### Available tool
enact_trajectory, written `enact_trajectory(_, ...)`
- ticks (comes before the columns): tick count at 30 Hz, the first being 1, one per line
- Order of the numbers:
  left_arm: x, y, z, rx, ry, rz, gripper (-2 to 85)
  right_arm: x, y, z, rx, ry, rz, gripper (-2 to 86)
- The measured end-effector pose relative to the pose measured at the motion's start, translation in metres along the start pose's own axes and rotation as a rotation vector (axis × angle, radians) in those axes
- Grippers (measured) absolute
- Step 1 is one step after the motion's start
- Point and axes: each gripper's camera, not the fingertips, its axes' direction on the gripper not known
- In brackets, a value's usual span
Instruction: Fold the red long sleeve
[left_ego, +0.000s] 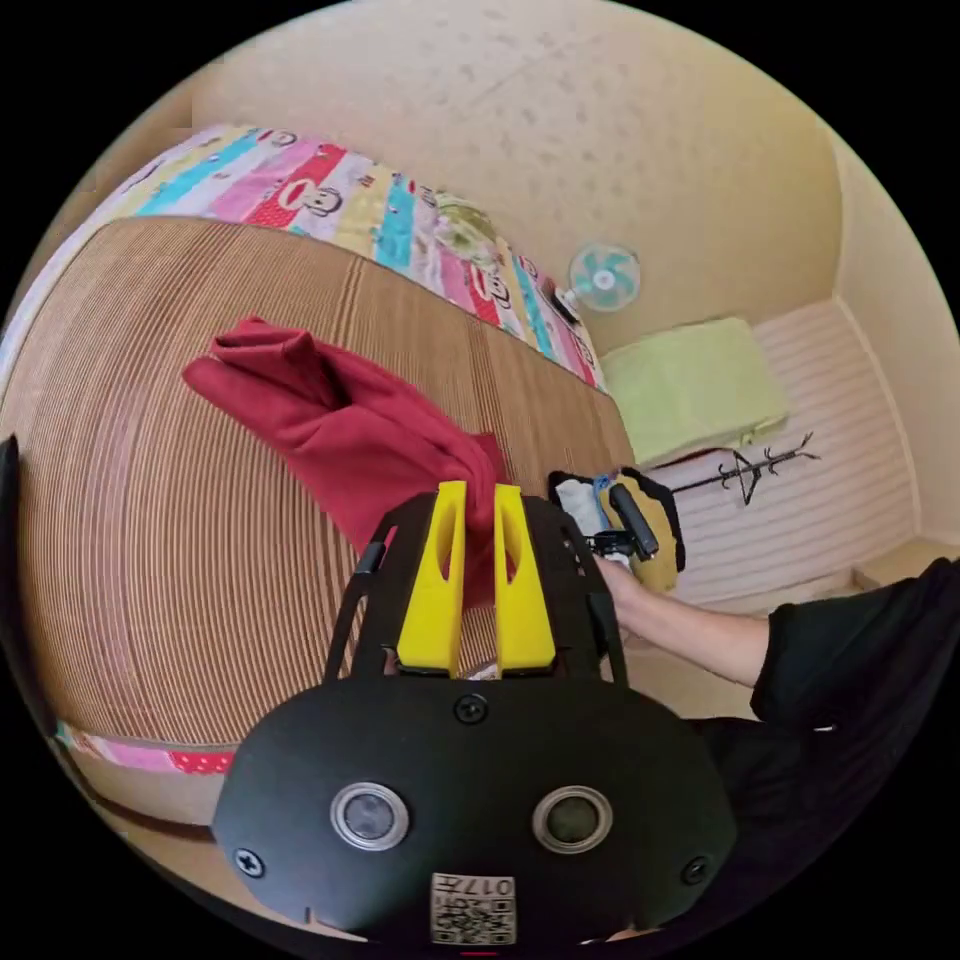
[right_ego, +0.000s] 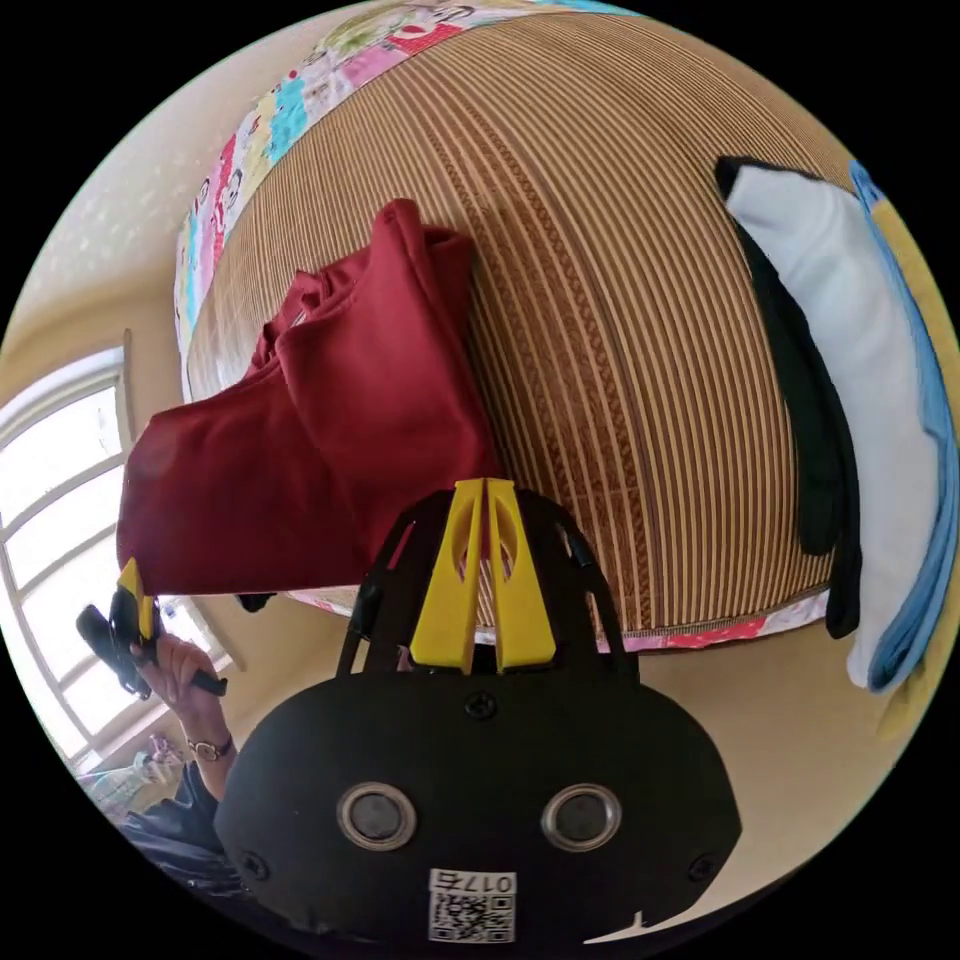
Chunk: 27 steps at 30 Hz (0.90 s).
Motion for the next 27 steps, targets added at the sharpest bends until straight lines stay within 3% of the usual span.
enact_trajectory(5, 0.087, 0.027, 0.128, -0.274, 0.162, 0.207, 8.5, 0.078, 0.048, 0.008, -0.053, -0.151, 0.114, 2.0)
enact_trajectory(7, 0.097, 0.046, 0.144, -0.291, 0.185, 0.245, 8.7, 0.102, 0.062, 0.014, -0.086, -0.214, 0.152, 3.3)
enact_trajectory(11, 0.019, 0.092, 0.138, -0.116, 0.045, -0.195, 12.2, 0.141, 0.085, 0.031, -0.153, -0.426, 0.19, 9.7)
enact_trajectory(14, -0.061, 0.129, 0.16, -0.167, -0.048, -0.511, 17.1, 0.155, 0.094, 0.044, -0.162, -0.617, 0.191, 14.5)
enact_trajectory(16, -0.093, 0.147, 0.195, -0.278, 0.006, -0.592, 17.6, 0.159, 0.097, 0.051, -0.145, -0.745, 0.19, 17.1)
enact_trajectory(18, -0.112, 0.169, 0.247, -0.413, 0.261, -0.706, 15.3, 0.162, 0.099, 0.061, -0.13, -0.868, 0.206, 20.0)
enact_trajectory(19, -0.111, 0.172, 0.253, -0.428, 0.293, -0.726, 14.3, 0.163, 0.098, 0.068, -0.121, -0.927, 0.22, 22.3)
enact_trajectory(23, -0.037, 0.164, 0.254, -0.415, 0.473, -0.526, 7.8, 0.165, 0.092, 0.088, -0.056, -1.131, 0.251, 27.7)
enact_trajectory(27, 0.072, 0.153, 0.222, -0.418, 0.45, -0.251, 7.0, 0.152, 0.069, 0.086, 0.053, -1.473, 0.158, 25.1)
